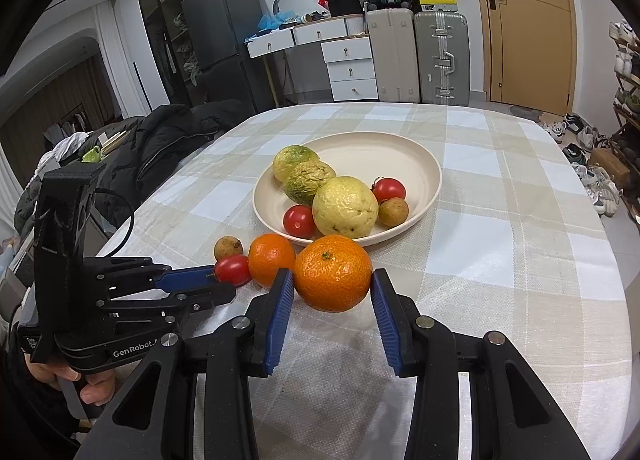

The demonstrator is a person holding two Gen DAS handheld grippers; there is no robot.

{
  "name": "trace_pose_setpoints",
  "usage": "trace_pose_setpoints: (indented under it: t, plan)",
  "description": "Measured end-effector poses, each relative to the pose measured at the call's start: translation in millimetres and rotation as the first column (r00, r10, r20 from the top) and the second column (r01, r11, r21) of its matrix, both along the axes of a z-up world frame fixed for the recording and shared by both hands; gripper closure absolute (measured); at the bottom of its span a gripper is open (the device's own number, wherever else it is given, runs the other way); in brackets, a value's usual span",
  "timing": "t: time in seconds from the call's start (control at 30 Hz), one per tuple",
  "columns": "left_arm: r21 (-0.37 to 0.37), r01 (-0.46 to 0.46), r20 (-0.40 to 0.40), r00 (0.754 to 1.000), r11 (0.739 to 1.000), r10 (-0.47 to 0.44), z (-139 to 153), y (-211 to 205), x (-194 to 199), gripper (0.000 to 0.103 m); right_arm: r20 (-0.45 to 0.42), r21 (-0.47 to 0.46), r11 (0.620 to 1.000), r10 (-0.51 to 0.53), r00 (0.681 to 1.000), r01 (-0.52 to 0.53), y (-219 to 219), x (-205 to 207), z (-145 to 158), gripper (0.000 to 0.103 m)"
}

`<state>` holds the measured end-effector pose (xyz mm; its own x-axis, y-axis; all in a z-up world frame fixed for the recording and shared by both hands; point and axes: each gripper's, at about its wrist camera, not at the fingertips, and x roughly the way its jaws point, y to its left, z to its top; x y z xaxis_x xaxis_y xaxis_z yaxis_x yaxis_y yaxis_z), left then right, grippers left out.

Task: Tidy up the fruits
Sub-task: 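Grasp the orange mandarin with the right tool while the left tool grasps the elongated red tomato, then lift the mandarin in the right tool while the left tool lifts the tomato toward the plate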

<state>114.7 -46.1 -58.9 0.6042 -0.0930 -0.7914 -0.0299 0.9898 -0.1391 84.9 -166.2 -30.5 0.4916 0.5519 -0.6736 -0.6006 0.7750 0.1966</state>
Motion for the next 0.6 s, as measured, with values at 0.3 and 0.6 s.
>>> trace_pose_setpoints:
  t: [0.3, 0.6]
  plan:
    - [-0.052, 0.022, 0.011, 1.000, 0.998, -0.021, 1.2, 2.1, 1.4, 0.082, -0.001, 0.002, 1.000, 0.002, 1.000, -0.002, -0.8, 0.2, 0.4, 0.062]
    - [-0.065, 0.017, -0.004, 1.000, 0.998, -0.017, -0.2, 2.2, 12.9, 0.081, -0.002, 0.003, 1.000, -0.003, 1.000, 0.003, -2.3, 0.4, 0.4, 0.062]
